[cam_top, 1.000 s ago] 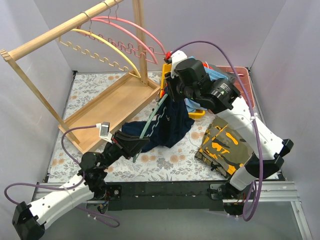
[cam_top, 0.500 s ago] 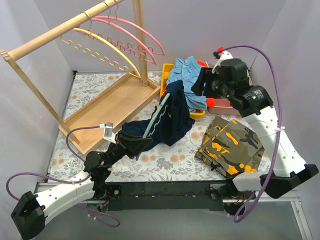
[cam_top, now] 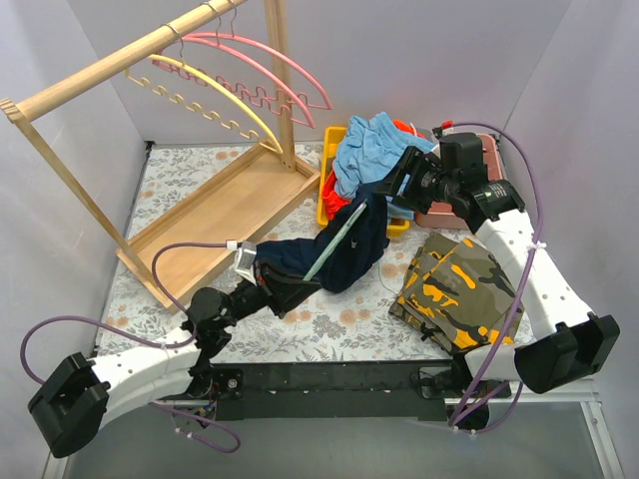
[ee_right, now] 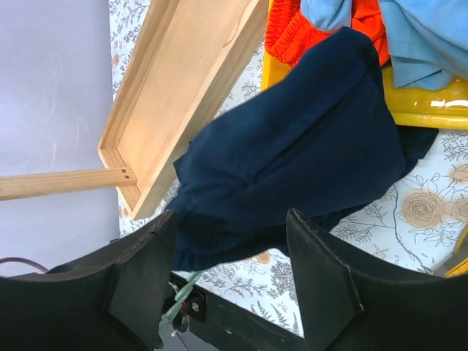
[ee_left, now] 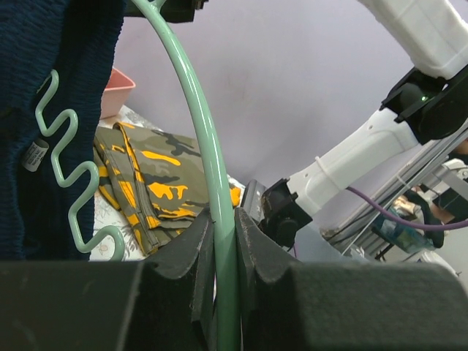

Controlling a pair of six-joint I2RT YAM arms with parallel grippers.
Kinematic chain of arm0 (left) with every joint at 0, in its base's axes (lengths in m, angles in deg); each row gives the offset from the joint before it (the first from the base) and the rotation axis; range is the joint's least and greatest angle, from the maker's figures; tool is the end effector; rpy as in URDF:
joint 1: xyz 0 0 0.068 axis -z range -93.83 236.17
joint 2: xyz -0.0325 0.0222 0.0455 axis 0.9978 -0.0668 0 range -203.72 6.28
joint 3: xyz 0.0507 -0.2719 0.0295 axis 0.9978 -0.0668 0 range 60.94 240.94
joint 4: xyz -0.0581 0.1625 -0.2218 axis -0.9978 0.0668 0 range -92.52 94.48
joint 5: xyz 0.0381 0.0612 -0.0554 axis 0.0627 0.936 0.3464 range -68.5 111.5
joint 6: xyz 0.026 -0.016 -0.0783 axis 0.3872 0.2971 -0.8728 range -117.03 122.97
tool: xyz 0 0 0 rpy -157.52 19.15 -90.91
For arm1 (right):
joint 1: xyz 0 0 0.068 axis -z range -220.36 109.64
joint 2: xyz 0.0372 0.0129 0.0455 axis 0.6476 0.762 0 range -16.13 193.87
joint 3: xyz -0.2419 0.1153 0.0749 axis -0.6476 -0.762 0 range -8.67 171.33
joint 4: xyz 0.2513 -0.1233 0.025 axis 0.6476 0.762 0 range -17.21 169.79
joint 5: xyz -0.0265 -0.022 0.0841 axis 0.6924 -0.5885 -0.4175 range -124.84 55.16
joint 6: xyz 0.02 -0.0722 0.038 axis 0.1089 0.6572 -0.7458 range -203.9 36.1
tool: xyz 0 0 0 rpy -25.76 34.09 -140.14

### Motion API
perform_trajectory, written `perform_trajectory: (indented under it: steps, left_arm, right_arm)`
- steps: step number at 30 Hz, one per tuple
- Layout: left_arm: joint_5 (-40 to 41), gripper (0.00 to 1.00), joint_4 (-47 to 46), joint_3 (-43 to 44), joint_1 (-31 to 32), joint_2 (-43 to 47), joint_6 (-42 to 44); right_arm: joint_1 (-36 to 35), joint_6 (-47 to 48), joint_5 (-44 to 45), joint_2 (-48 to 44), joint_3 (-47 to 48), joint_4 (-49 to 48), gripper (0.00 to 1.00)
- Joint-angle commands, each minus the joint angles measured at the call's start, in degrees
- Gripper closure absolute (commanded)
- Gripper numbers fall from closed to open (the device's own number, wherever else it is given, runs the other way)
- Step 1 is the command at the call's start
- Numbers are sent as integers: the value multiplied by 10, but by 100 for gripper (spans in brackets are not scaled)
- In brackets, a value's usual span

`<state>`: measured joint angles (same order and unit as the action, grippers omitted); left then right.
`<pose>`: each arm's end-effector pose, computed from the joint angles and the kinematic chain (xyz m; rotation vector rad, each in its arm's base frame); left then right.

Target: Place the shorts on the hanger

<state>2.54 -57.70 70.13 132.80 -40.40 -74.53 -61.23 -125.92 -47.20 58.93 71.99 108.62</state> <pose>0.1333 -0.1759 0.2392 -0.0711 1.5930 -2.0013 0.3076 0.1341 0.3863 0.2701 2.1953 0.8655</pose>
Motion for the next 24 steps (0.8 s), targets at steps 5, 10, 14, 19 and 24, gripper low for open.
perform_trajectory:
  steps: [5, 10, 14, 19, 24]
  left_arm:
    - [-46, 100, -102, 37, 14, -66, 30]
    - [-46, 100, -123, 52, 30, -103, 37]
    - [-35, 100, -150, 58, 57, -148, 38]
    - [-13, 100, -169, 72, 111, -215, 52]
    - [5, 100, -165, 88, 131, -258, 67]
  right_arm:
    - [6, -42, 10, -15, -33, -45, 34]
    - [6, -34, 8, -24, -83, -24, 48]
    - [6, -16, 30, -45, -119, 8, 50]
    - [8, 16, 32, -69, -150, 30, 50]
    - [11, 36, 16, -79, -181, 43, 56]
